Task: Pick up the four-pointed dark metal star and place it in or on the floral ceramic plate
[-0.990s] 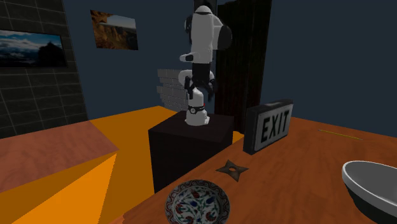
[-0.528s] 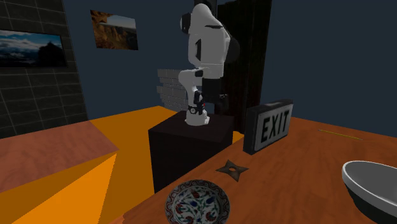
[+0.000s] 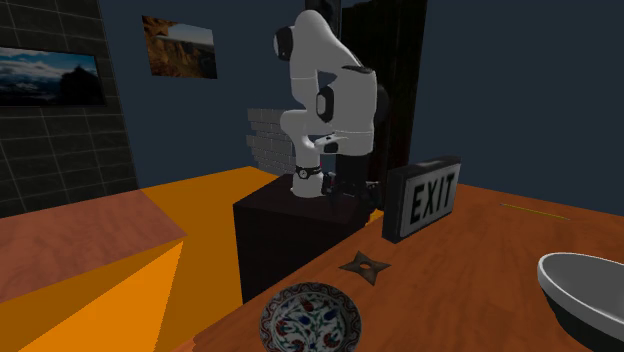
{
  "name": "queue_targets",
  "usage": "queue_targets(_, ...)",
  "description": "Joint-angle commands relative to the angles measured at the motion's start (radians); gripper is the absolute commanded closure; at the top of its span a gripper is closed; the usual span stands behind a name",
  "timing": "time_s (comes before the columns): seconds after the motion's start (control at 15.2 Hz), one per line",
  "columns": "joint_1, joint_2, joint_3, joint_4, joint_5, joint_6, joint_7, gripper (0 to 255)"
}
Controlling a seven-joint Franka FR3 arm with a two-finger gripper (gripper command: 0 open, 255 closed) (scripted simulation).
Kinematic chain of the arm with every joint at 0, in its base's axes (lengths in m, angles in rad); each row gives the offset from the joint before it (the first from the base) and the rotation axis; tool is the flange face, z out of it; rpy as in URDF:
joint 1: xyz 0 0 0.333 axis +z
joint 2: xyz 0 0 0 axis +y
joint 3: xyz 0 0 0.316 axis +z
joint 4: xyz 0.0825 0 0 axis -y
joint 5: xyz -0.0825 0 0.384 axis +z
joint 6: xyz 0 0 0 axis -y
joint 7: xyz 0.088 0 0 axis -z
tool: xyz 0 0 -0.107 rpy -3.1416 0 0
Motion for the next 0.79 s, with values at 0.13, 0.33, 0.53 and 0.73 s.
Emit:
queue_targets(0.13,0.064,0.162,-0.035,0.136,-0.084,0.020,0.109,0)
queue_targets(0.33,0.118,0.281,-0.067,0.255,-0.127,0.021,0.169,0)
queue_targets(0.53,0.124,0.298,-0.076,0.253,-0.135,0.039,0.175,0)
queue_targets(0.73,0.132,0.326,-0.087,0.253,-0.150,0.066,0.184,0)
